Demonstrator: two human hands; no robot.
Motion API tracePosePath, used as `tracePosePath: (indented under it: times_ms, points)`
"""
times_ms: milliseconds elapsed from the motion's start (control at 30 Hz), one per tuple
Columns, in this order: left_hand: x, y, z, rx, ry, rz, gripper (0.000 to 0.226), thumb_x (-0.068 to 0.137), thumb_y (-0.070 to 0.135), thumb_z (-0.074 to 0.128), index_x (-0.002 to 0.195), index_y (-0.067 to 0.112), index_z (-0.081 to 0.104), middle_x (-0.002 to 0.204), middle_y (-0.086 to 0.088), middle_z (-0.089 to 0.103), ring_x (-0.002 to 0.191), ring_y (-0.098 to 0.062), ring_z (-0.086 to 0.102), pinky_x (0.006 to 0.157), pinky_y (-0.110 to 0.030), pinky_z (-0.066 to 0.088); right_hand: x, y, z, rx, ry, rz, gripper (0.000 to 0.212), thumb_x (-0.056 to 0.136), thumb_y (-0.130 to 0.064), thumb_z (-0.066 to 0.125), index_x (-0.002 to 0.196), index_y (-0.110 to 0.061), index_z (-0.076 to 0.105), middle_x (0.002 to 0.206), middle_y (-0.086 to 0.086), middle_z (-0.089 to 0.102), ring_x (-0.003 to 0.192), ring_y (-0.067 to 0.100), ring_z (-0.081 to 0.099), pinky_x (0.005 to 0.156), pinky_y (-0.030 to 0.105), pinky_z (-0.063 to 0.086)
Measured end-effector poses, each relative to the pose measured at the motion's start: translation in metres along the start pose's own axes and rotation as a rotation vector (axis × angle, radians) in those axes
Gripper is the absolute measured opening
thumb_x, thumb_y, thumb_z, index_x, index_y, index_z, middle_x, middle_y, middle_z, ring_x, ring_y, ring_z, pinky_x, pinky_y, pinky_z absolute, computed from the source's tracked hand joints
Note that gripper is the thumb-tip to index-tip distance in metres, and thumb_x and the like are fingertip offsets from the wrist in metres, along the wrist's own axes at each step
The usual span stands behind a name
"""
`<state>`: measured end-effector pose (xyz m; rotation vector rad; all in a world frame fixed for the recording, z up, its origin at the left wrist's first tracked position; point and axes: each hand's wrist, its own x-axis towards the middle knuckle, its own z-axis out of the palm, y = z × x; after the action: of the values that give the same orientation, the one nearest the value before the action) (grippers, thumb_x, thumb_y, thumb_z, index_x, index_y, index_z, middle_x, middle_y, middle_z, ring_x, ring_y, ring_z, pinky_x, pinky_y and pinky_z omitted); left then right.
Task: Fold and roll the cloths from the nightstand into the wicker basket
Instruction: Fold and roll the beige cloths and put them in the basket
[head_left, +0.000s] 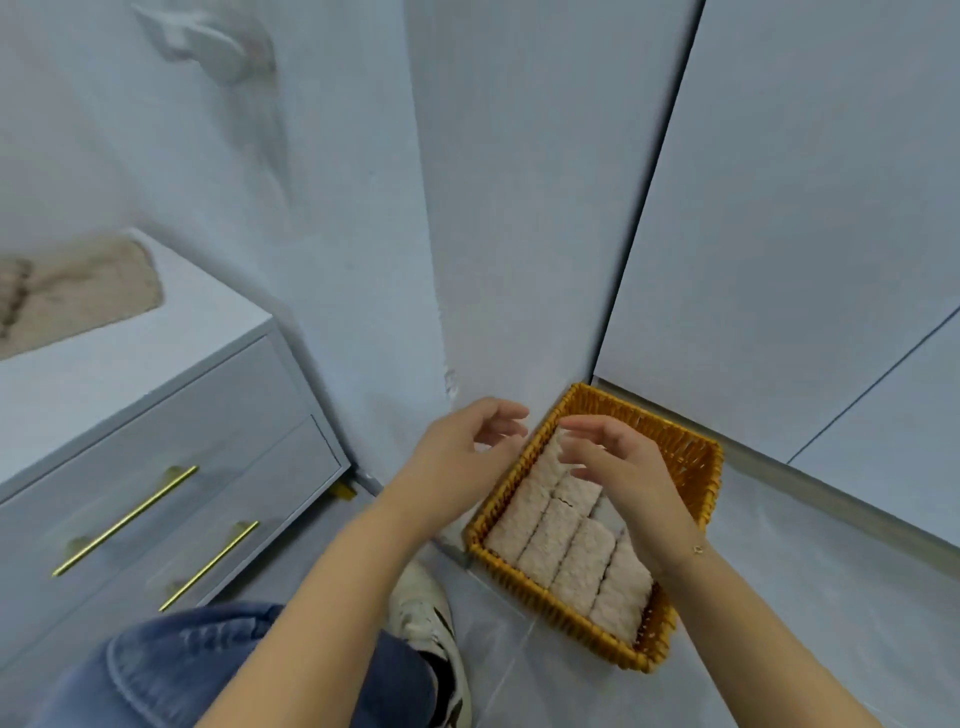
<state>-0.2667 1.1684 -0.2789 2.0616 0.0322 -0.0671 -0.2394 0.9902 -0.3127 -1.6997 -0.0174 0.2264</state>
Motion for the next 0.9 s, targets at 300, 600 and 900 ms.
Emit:
tracePosePath:
  times_ms: [300, 600, 900]
  points:
    - [-0.093, 0.033, -0.131, -0.066, 0.286, 0.085, 0.02, 0.094, 0.013, 0.058, 0.107, 0.028, 0.066, 0.102, 0.015, 0.072, 0.097, 0.004, 0.061, 0.082, -0.008, 0.045, -0.03, -0.122, 0.083, -0.146, -0.36, -0.24, 0.016, 0.088, -0.016, 0.067, 0.103, -0.021, 0.07, 0.099, 0.003, 0.069, 0.088, 0.017, 0.067, 0.082, 0.024, 0.053]
    - [-0.138, -0.039, -0.257, 0.001, 0.607, -0.025, 0.022, 0.093, 0.011, 0.058, 0.102, 0.028, 0.068, 0.1, 0.015, 0.071, 0.096, 0.005, 0.06, 0.078, -0.011, 0.047, -0.007, -0.179, 0.242, -0.249, -0.637, -0.344, 0.018, 0.088, -0.016, 0.066, 0.105, -0.022, 0.068, 0.097, 0.004, 0.069, 0.091, 0.023, 0.067, 0.084, 0.031, 0.054]
    - [-0.128, -0.173, -0.334, 0.276, 0.825, -0.251, 0.028, 0.092, 0.016, 0.06, 0.116, 0.028, 0.059, 0.121, 0.014, 0.055, 0.113, -0.006, 0.05, 0.096, -0.021, 0.038, 0.073, -0.158, 0.389, -0.474, -0.665, -0.462, 0.021, 0.09, -0.024, 0.063, 0.111, -0.027, 0.065, 0.114, -0.013, 0.06, 0.099, 0.005, 0.057, 0.079, 0.014, 0.042]
